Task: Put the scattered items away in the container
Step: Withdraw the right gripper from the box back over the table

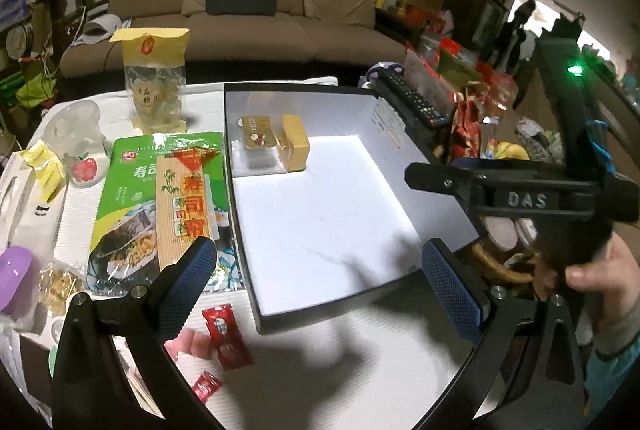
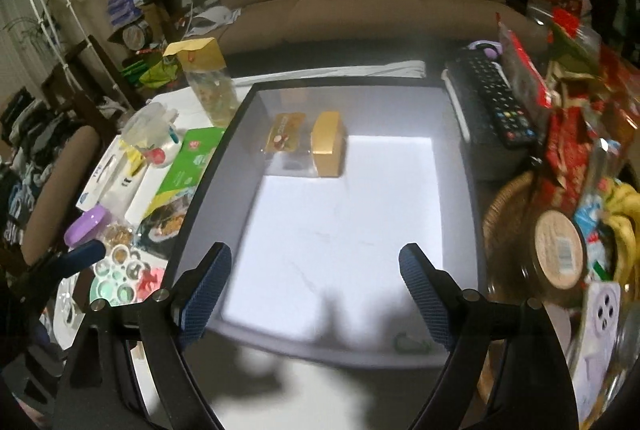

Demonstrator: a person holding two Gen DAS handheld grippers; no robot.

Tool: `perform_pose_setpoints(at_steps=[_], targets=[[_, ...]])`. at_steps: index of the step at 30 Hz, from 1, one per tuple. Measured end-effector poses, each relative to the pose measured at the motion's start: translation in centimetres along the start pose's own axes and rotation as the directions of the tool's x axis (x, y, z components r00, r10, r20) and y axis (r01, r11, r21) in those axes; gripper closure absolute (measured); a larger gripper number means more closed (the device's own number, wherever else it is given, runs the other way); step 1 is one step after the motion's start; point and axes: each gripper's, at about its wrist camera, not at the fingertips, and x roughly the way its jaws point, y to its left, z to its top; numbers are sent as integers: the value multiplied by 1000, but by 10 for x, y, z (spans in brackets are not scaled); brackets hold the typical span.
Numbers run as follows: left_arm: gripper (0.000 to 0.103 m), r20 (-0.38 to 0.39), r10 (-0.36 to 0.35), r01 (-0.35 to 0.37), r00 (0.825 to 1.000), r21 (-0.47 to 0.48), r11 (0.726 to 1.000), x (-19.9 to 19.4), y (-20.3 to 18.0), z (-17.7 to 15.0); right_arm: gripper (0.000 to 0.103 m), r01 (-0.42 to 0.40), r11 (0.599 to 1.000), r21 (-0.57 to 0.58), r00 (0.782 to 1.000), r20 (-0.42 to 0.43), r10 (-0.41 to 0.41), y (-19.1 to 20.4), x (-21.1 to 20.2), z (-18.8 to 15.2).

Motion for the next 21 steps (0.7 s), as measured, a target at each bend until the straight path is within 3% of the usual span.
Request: perform_pose_setpoints(at_steps=[7,12,21], targets=[[0,14,31,-31,999,2,1000,-12,-22,-12,13,89,996,-25,994,63,-88,10,-34,-35],[0,35,76,-78,996,38,996,-28,-39,-17,12,107,994,-27,990,90,-104,14,-56,-55],[0,51,95,-96,994,23,995,-59,-50,-40,12,107,994,-3,988,117,-105,20,-88,-84]])
